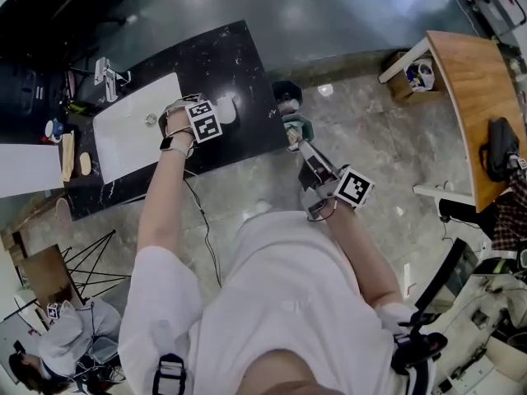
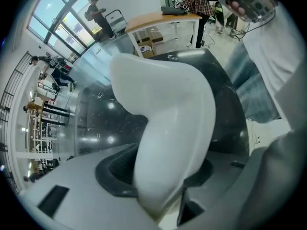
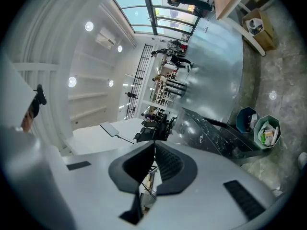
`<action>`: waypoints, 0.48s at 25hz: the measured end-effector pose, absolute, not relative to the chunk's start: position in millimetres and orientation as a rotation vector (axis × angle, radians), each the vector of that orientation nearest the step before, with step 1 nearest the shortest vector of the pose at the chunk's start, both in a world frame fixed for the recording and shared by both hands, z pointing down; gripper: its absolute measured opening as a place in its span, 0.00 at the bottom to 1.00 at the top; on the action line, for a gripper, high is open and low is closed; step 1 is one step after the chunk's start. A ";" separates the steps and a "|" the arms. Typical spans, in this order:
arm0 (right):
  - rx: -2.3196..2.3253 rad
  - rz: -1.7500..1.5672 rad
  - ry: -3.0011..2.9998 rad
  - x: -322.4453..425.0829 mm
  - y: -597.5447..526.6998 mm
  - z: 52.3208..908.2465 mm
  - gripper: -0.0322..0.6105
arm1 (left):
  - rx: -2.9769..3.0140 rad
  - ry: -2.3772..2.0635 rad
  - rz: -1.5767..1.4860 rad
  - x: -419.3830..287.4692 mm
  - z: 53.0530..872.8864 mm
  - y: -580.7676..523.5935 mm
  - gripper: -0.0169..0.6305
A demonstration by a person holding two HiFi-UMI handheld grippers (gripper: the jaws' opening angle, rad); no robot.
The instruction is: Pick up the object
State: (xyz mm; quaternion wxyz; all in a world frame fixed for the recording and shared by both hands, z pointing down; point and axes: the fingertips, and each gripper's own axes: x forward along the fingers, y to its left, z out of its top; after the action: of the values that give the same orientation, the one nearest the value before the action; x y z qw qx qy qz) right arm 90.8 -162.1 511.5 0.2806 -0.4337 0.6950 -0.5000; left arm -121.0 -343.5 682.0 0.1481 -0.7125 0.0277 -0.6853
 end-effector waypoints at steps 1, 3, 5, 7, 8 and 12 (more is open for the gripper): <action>-1.158 -1.339 1.866 89.7 -162.4 510.8 0.08 | -2.058 0.087 -1.971 -121.3 682.0 -343.1 0.34; -1.150 -1.336 1.877 86.8 -162.8 509.4 0.08 | -2.080 0.107 -1.976 -122.6 681.8 -343.4 0.34; -1.145 -1.336 1.884 85.0 -162.8 508.7 0.08 | -2.098 0.131 -1.986 -123.6 681.4 -344.0 0.34; -1.147 -1.341 1.884 84.8 -162.1 509.9 0.08 | -2.110 0.155 -1.992 -123.7 681.0 -344.2 0.33; -1.150 -1.344 1.883 85.0 -161.6 511.1 0.08 | -2.115 0.163 -1.992 -123.8 680.9 -344.3 0.33; -1.154 -1.344 1.884 86.5 -160.5 512.8 0.08 | -2.133 0.190 -1.985 -125.5 680.7 -344.8 0.32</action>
State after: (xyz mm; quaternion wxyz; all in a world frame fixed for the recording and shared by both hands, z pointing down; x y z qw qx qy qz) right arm 86.5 -160.5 512.8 0.2743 -0.4291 0.7006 -0.4998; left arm -125.5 -344.8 680.7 0.1105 -0.7260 0.0647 -0.6757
